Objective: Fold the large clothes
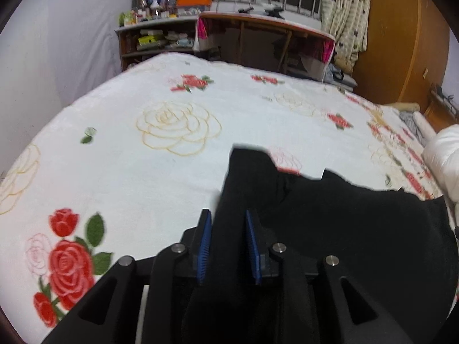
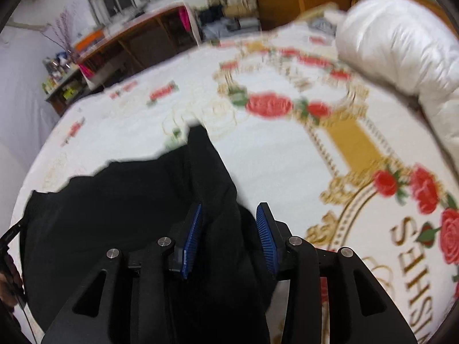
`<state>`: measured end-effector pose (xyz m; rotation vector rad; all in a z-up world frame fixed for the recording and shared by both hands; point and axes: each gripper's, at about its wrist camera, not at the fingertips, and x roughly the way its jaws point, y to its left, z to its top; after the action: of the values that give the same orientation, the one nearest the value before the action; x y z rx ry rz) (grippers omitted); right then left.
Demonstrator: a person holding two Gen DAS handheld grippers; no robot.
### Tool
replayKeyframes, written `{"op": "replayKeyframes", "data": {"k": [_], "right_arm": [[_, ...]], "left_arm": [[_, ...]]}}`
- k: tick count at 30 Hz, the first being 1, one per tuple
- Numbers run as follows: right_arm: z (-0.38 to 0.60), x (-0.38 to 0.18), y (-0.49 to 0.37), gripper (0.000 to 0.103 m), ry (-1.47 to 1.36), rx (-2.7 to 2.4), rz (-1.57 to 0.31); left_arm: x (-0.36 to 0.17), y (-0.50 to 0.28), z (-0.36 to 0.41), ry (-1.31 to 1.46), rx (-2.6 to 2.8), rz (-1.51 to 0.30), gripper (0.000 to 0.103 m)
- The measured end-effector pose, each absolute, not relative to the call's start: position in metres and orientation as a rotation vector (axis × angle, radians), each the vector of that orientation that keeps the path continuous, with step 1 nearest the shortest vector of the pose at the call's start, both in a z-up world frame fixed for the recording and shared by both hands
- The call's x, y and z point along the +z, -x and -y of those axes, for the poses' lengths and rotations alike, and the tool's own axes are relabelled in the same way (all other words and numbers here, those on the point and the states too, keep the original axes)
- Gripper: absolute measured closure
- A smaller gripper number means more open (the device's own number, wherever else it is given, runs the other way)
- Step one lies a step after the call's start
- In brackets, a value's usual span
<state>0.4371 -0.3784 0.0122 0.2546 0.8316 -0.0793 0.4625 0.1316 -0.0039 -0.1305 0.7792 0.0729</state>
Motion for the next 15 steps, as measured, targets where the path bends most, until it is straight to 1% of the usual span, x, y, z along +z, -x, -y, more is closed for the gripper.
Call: {"op": "replayKeyframes", "data": {"k": [2,4,6,8,10,12,15], "right_arm": [[0.373,0.029,-0.42,0.061,-0.243,-0.059,-0.782],[0.362,0.038,-0.402,0.055,-0.229,-0.019,-0.748],[0.339,0.037,-0.383,0.054,-0.2,0.039,-0.732],[0.317,0.025,-0.373,0.054,-0.151,0.078,-0.739],[0.299,-0.001,-0.374,0.054,-0.096,0.088,-0.794],[0.299,-0.021,-0.379,0.054,-0.071,0.054,-0.804],[0.313,-0.039,-0.396,0.055,-0.108,0.004,-0.826]], "left_arm": [[0.011,-0.448,-0.138,0.151,0.077,-0.734,0.075],[0.024,-0.425,-0.142,0.183,0.071,-0.679,0.073],[0.028,-0.4,-0.136,0.212,0.035,-0.648,0.072],[0.019,-0.38,-0.115,0.198,-0.039,-0.657,0.072],[0.001,-0.374,-0.091,0.152,-0.096,-0.695,0.072],[-0.023,-0.381,-0.072,0.101,-0.115,-0.76,0.072],[-0.043,-0.394,-0.067,0.093,-0.093,-0.761,0.071]]}}
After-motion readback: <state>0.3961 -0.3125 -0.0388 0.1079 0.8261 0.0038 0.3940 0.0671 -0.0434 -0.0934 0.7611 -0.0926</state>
